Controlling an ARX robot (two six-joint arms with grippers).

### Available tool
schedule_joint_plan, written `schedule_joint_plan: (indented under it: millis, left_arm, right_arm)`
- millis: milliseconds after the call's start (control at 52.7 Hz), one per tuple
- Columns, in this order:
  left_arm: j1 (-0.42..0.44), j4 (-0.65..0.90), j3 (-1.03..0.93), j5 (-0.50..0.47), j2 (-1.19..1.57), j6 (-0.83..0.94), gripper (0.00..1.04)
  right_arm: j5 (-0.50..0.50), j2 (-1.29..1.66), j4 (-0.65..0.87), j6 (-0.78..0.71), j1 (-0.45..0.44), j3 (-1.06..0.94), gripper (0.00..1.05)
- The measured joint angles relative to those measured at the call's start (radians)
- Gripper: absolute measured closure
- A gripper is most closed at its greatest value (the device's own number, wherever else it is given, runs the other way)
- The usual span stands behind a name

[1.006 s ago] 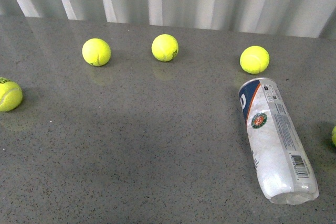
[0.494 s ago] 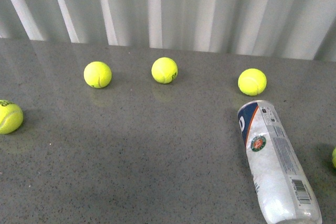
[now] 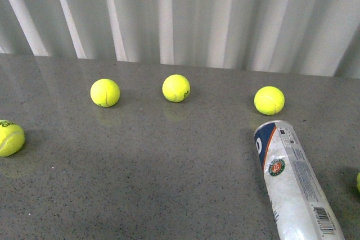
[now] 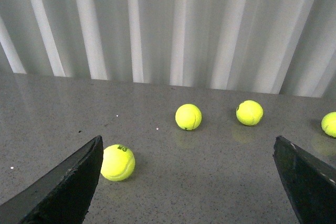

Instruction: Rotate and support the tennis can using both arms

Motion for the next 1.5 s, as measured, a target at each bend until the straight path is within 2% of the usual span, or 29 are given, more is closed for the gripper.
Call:
schedule_joint_plan:
  millis: [57,133,190,285,437,607,683,892,1272,1500]
  left_arm:
    - [0.0,0.0,0.0,0.0,0.0,0.0,0.07]
    - [0.0,0.0,0.0,0.0,0.0,0.0,0.07]
    - [0.0,0.0,0.0,0.0,0.0,0.0,0.07]
    - [0.0,0.0,0.0,0.0,-0.001,0.0,0.07]
    - [0.0,0.0,0.0,0.0,-0.001,0.0,0.07]
    - [0.0,0.0,0.0,0.0,-0.001,0.0,0.07]
    - [0.0,0.0,0.0,0.0,0.0,0.0,0.07]
    - [0.0,0.0,0.0,0.0,0.0,0.0,0.07]
    - [0.0,0.0,0.0,0.0,-0.001,0.0,0.07]
    - [0.0,0.0,0.0,0.0,-0.001,0.0,0.07]
  right_arm:
    - [0.023,0.133,-0.083,0.055,-0.009,0.055,0.07]
    - [0.03,0.263,-0.034,0.075,-0.01,0.082,0.07]
    - [0.008,0.395,-0.027,0.085,-0.006,0.138,0.07]
    - [-0.097,0.756,-0.008,0.091,0.016,0.321,0.07]
    - [-0.129,1.196,-0.047,0.16,0.058,0.581,0.07]
    - [-0.138,1.505,-0.112,0.24,0.109,0.793,0.07]
    - [-0.155,1.579,-0.133,0.266,0.128,0.845,0.07]
    - [-0.119,1.698,-0.168,0.309,0.175,0.89,0.07]
    - [-0.113,1.779,-0.16,0.292,0.142,0.863,0.07]
    - [-0.146,1.909,-0.148,0.272,0.157,0.945,0.07]
